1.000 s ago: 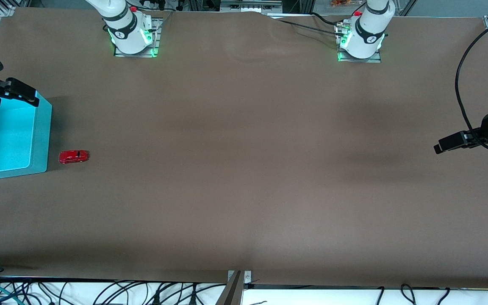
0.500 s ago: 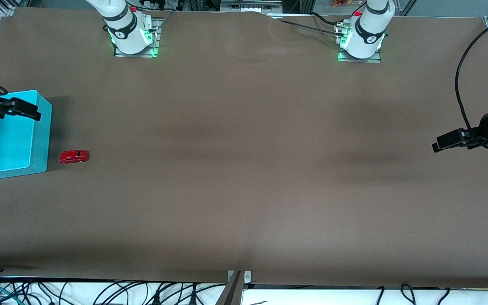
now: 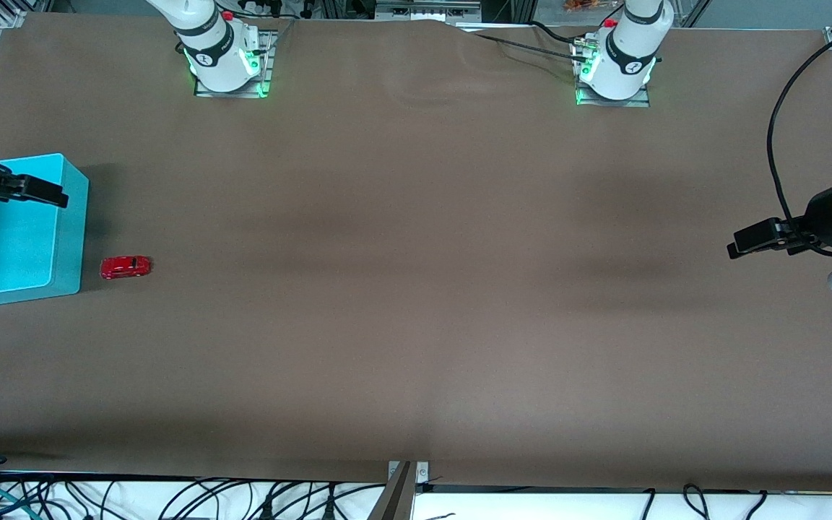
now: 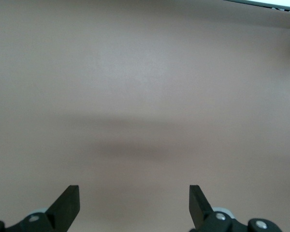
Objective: Wind red beetle toy and store in blue box
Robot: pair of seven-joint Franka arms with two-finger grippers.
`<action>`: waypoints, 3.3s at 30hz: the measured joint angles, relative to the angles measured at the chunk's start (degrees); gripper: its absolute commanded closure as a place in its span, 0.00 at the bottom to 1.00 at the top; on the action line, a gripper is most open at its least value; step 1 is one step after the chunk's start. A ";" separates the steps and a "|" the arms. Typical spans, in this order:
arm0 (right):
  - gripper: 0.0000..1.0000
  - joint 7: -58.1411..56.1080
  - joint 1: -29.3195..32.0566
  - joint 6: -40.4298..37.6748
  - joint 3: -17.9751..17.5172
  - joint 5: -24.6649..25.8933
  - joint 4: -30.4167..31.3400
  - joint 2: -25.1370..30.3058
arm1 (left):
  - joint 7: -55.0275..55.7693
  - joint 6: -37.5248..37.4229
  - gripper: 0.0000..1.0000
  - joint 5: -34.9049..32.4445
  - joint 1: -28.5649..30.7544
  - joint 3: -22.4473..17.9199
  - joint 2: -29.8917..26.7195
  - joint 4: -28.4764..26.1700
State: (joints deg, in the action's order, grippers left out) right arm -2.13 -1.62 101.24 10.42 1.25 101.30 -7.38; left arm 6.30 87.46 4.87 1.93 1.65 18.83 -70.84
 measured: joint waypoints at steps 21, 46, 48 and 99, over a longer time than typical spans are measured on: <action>0.00 19.96 0.14 18.97 2.31 -0.03 15.44 1.20 | 0.00 0.00 0.00 0.00 0.00 -0.15 0.00 0.00; 0.00 43.10 0.19 35.29 4.95 -0.03 22.32 -5.75 | 0.00 0.00 0.00 0.00 0.00 -0.19 0.00 0.00; 0.00 43.50 0.27 37.20 5.59 -0.03 22.90 -6.61 | 0.00 0.00 0.00 0.00 0.00 -0.19 0.00 0.00; 0.00 56.05 0.64 55.11 4.13 -1.03 23.94 -18.40 | 0.00 0.00 0.00 0.00 -0.03 -0.15 0.02 0.00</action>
State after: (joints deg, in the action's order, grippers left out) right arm 53.92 -0.98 156.35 14.55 0.21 125.24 -25.78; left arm 6.30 87.47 4.87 1.90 1.50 18.85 -70.84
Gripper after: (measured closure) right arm 0.000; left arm 0.000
